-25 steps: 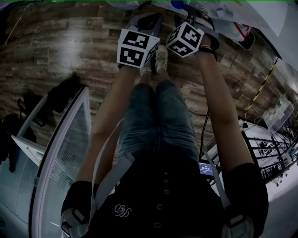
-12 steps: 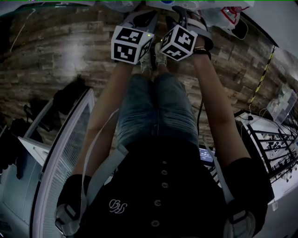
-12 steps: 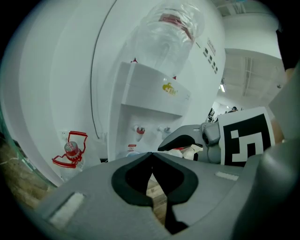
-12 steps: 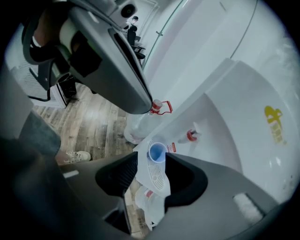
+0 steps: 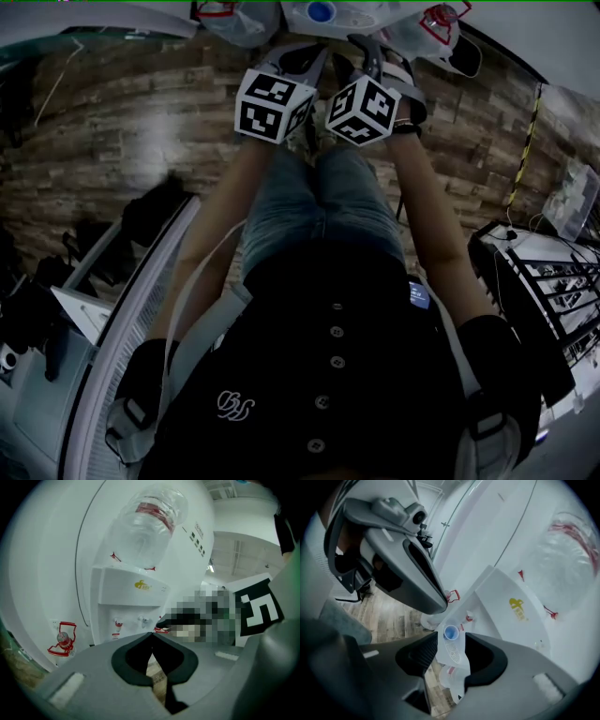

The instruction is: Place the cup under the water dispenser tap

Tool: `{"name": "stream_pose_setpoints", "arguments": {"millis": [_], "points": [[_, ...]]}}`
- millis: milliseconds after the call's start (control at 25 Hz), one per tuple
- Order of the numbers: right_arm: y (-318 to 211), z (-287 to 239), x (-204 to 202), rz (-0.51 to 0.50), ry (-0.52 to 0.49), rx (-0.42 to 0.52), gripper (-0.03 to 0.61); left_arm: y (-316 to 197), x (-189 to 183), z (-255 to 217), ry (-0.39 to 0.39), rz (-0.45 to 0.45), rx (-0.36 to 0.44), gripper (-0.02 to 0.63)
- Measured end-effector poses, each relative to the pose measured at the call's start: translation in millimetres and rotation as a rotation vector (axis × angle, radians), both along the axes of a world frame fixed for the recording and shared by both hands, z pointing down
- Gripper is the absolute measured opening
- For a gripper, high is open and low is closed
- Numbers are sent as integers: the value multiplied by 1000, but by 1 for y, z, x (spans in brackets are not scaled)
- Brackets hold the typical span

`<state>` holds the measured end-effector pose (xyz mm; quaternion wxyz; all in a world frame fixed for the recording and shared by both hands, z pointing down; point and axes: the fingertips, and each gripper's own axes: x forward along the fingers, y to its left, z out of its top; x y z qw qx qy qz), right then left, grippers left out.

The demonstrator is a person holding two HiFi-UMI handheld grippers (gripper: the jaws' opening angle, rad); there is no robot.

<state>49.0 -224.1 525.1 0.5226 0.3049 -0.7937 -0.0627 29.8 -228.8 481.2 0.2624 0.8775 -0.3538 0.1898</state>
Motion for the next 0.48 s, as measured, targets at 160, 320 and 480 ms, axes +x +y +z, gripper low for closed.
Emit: {"name": "stream_pose_setpoints", "arguments": {"millis": [160, 320, 480], "points": [[-5, -36, 12, 105, -110, -1, 175, -2, 7, -25, 6, 21, 30, -3], [-6, -69, 20, 174, -169, 13, 175, 0, 3, -48, -2, 30, 62, -3], [-7, -98, 21, 208, -243, 33, 173, 2, -2, -71, 1, 34, 102, -3]]}}
